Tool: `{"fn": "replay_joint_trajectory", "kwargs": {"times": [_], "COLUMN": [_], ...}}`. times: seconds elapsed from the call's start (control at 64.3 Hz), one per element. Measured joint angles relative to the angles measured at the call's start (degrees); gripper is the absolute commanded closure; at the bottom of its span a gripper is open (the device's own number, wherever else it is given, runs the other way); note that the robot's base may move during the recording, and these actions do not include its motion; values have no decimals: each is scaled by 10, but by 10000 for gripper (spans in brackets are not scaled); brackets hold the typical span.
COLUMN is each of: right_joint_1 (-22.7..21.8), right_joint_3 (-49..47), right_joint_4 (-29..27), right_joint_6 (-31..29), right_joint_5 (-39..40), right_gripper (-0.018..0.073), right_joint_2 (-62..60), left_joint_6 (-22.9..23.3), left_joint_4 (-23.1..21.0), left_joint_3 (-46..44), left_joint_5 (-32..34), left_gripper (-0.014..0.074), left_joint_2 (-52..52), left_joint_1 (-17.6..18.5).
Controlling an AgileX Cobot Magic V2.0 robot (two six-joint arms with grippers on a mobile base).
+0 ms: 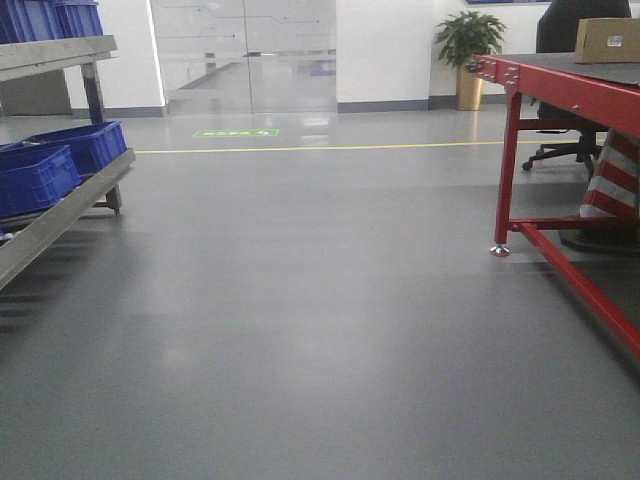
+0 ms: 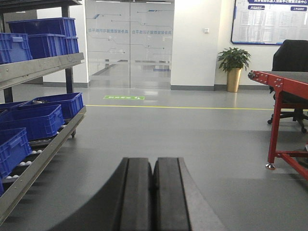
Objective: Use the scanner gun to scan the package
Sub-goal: 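Drive the base forward and turn toward the red-framed table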
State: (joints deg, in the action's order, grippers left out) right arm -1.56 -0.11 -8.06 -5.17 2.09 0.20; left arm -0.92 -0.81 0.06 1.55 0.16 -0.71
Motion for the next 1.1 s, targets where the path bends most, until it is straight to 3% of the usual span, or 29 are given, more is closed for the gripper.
{"fn": "replay_joint_trajectory", "kwargs": {"times": [1.104], "right_joint_1": [0], "right_joint_3": [1], "right_joint_4": [0], "right_joint_6": [0], "right_joint_5": [0], "right_gripper": [721], "right_joint_2": [0], "left_joint_6": [0], "left_joint_4": [0], "left_joint_3": [1], "left_joint_5": [0], "left_gripper": [707], "left_joint_2": [0], "left_joint_1": [0]}}
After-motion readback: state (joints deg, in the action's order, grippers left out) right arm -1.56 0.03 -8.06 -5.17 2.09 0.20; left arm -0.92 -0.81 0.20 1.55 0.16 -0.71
